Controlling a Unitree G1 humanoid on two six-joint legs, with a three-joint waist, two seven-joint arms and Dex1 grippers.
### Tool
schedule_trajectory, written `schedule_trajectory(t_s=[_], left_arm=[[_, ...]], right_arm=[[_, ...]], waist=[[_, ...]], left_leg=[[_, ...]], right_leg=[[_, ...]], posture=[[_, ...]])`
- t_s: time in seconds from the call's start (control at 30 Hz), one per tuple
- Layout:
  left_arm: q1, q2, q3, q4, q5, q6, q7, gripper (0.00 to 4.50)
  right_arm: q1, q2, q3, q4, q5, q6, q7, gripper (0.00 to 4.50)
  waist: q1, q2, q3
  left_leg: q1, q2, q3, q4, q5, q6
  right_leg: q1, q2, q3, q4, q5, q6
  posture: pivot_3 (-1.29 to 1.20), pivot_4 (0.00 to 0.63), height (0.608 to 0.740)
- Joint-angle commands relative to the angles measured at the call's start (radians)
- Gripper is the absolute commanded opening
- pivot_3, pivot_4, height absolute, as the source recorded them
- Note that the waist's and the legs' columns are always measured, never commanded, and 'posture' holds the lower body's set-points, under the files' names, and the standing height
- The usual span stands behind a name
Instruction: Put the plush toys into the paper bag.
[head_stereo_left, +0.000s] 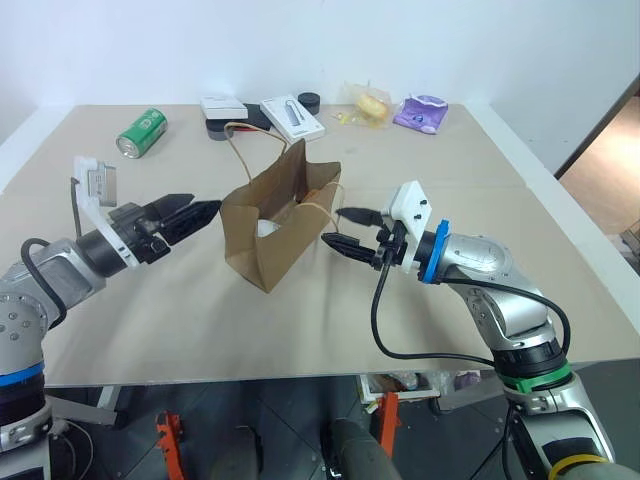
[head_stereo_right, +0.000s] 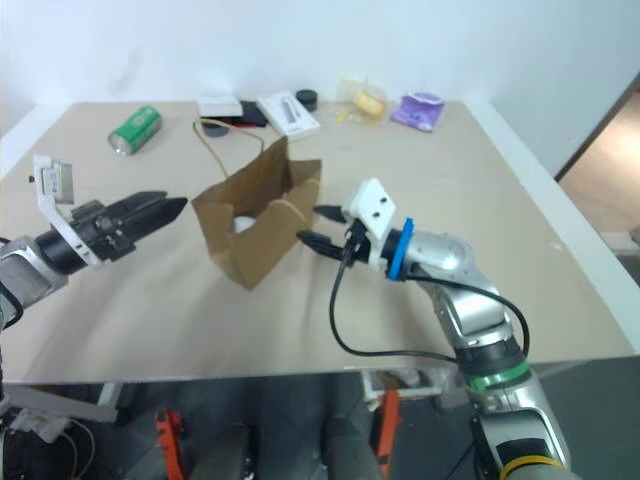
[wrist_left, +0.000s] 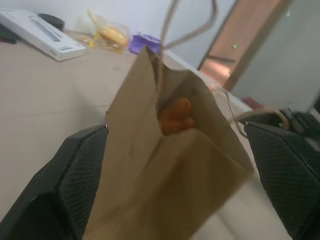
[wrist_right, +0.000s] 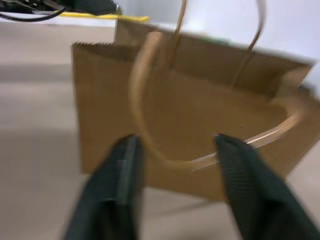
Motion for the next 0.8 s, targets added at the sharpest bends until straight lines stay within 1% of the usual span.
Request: schedule_trajectory(t_s=[0.03,0.07,0.1,0.23,0.33,0.4,0.43,0.47,0.5,0.57,0.6,0.67,0.7,0.8], left_arm=[[0.021,0.04,-0.069,-0.033,0.121,-0.097,-0.12,4.5],[0.028,0.04,-0.09,-0.034,0.148,-0.114,-0.141,4.5],[0.034,0.04,-0.108,-0.033,0.172,-0.131,-0.159,4.5],[0.035,0.016,-0.139,-0.014,0.219,-0.171,-0.186,4.5],[0.028,0.0,-0.135,-0.009,0.226,-0.178,-0.183,4.5],[0.026,-0.005,-0.137,-0.005,0.234,-0.184,-0.187,4.5],[0.024,-0.008,-0.136,-0.002,0.237,-0.185,-0.188,4.5],[0.022,-0.01,-0.135,-0.001,0.24,-0.184,-0.19,4.5],[0.019,-0.013,-0.134,0.002,0.243,-0.185,-0.192,4.5],[0.013,-0.017,-0.135,0.008,0.253,-0.191,-0.198,4.5],[0.011,-0.018,-0.136,0.01,0.257,-0.193,-0.2,4.5],[0.006,-0.021,-0.133,0.016,0.263,-0.199,-0.204,4.5],[0.005,-0.021,-0.132,0.018,0.266,-0.202,-0.206,4.5],[0.003,-0.025,-0.13,0.021,0.27,-0.21,-0.212,4.5]], right_arm=[[-0.011,0.022,0.028,-0.072,0.038,0.092,0.009,0.72],[-0.017,0.034,0.042,-0.073,0.031,0.103,0.005,0.29],[-0.023,0.045,0.054,-0.073,0.024,0.111,0.002,0.1],[-0.043,0.096,0.064,-0.084,0.007,0.104,-0.03,0.1],[-0.07,0.121,0.038,-0.046,-0.084,-0.024,-0.106,0.1],[-0.085,0.119,0.02,-0.03,-0.094,-0.04,-0.113,0.71],[-0.09,0.116,0.014,-0.028,-0.098,-0.05,-0.112,0.95],[-0.094,0.111,0.01,-0.034,-0.095,-0.057,-0.101,1.34],[-0.099,0.108,0.002,-0.041,-0.097,-0.075,-0.096,2.0],[-0.106,0.095,-0.015,-0.068,-0.088,-0.104,-0.075,2.87],[-0.107,0.091,-0.021,-0.075,-0.083,-0.113,-0.069,3.38],[-0.09,0.098,-0.072,-0.12,-0.003,-0.122,-0.042,4.13],[-0.078,0.094,-0.09,-0.137,0.024,-0.118,-0.029,4.44],[-0.038,0.077,-0.139,-0.159,0.106,-0.072,-0.002,4.44]], waist=[[0.0,0.0,0.0],[0.0,0.0,0.0],[0.0,0.0,0.0],[0.0,0.0,0.0],[0.0,0.0,0.0],[0.0,0.0,0.0],[0.0,0.0,0.0],[0.0,0.0,0.0],[0.0,0.0,0.0],[0.0,0.0,0.0],[0.0,0.0,0.0],[0.0,0.0,0.0],[0.0,0.0,0.0],[0.001,0.0,0.0]], left_leg=[[0.0,0.0,0.0,0.0,0.0,0.0],[0.0,0.0,0.0,0.0,0.0,0.0],[0.0,0.0,0.0,0.0,0.0,0.0],[-0.001,0.0,0.0,0.0,0.0,0.0],[-0.001,0.001,0.0,0.0,0.0,0.0],[-0.001,0.0,0.0,0.0,0.0,0.0],[-0.001,0.0,0.0,0.0,0.0,0.0],[-0.001,0.0,0.0,0.0,0.0,0.0],[-0.001,0.0,0.0,0.0,0.0,0.0],[-0.001,0.0,0.0,0.0,0.0,0.0],[-0.001,0.0,0.0,-0.001,0.0,0.0],[-0.001,0.0,0.0,-0.001,0.0,0.0],[-0.001,0.001,0.0,-0.001,0.0,0.0],[-0.001,0.001,0.0,-0.001,0.0,0.001]], right_leg=[[0.0,0.0,0.0,0.0,0.0,0.0],[0.0,0.0,0.0,0.0,0.0,0.0],[0.0,0.0,0.0,0.0,0.0,0.0],[-0.001,0.0,0.0,0.0,0.0,0.001],[-0.001,0.0,0.0,0.0,0.002,0.004],[-0.001,0.0,0.0,0.0,0.002,0.004],[-0.001,0.0,0.0,0.0,0.002,0.004],[-0.001,0.0,0.0,0.0,0.002,0.004],[-0.001,0.0,0.0,0.0,0.002,0.004],[-0.001,0.0,0.0,0.0,0.002,0.004],[-0.001,0.0,0.0,0.0,0.002,0.004],[-0.001,0.0,0.0,0.0,0.002,0.005],[-0.001,0.0,0.0,0.0,0.002,0.005],[-0.001,0.0,-0.001,0.0,0.002,0.006]], posture=[[0.0,0.15,0.74],[0.0,0.15,0.74],[0.0,0.15,0.74],[0.0,0.15,0.74],[0.0,0.15,0.74],[0.0,0.15,0.74],[0.0,0.15,0.74],[0.0,0.15,0.74],[0.0,0.15,0.74],[0.0,0.15,0.74],[0.0,0.15,0.74],[0.0,0.15,0.74],[0.0,0.15,0.74],[0.0,0.15,0.74]])
